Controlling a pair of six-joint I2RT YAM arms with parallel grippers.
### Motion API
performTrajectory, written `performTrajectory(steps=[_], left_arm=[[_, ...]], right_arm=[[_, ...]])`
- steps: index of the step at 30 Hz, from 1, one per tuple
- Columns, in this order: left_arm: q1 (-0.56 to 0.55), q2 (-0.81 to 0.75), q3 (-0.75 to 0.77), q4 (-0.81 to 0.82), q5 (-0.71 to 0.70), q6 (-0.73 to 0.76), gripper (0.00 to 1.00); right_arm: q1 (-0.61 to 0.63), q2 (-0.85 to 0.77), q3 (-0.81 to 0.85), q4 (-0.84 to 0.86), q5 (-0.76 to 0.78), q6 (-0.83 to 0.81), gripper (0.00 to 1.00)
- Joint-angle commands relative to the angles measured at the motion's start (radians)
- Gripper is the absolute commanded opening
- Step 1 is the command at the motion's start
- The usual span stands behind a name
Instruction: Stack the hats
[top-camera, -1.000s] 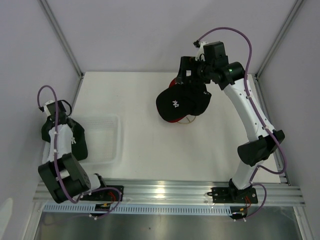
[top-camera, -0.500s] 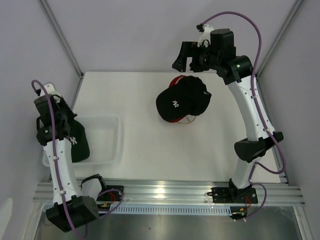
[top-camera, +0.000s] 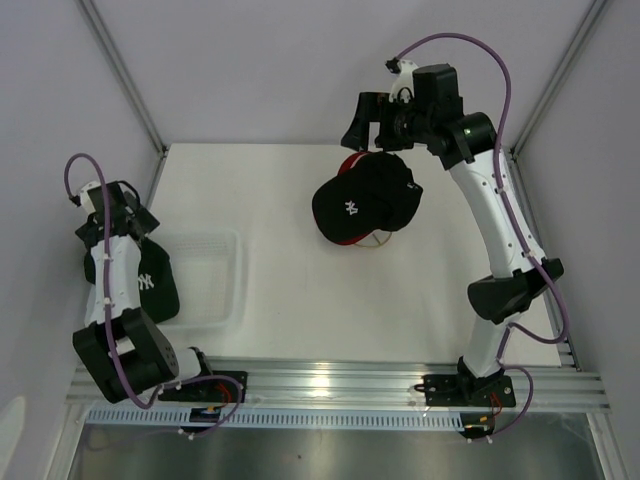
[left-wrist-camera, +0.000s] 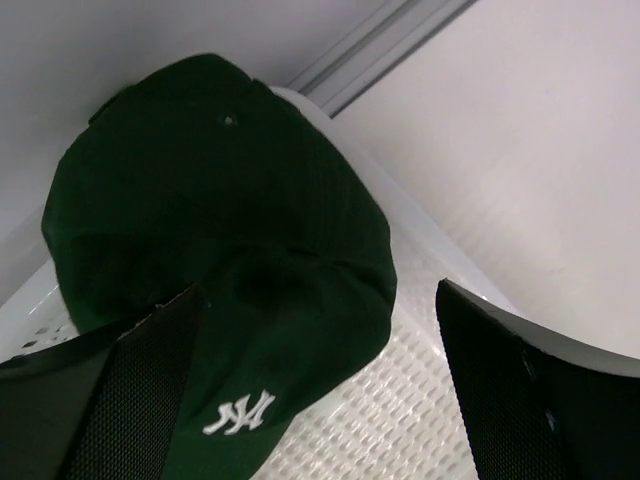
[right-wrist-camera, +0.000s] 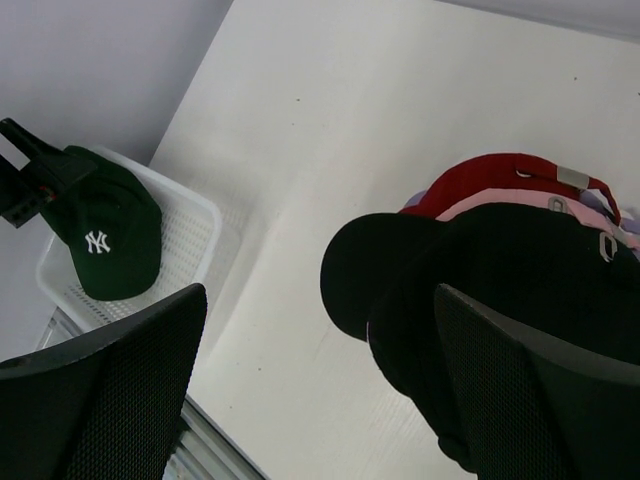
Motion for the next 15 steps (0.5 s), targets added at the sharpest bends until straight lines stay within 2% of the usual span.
performTrajectory(steps=[1,3,12,15], left_arm=[[0.007,0.041,0.012,0.115,-0.063,-0.118,0.98],[0.007,0.062,0.002,0.134,-0.061,-0.125,0.97],[0.008,0.104,-0.077,0.210,-0.009,-0.129,0.74],[0.010,0.110,-0.071,0.217,0.016,-0.120,0.59]], right_arm=[[0.000,0.031,0.038,-0.025,0.011,0.004,1.00],[0.000,0.042,0.045,-0.038,0.016,0.010,1.00],[0.000,0.062,0.065,-0.042,0.037,0.010,1.00],[0.000,0.060,0.071,-0.047,0.043,0.007,1.00]])
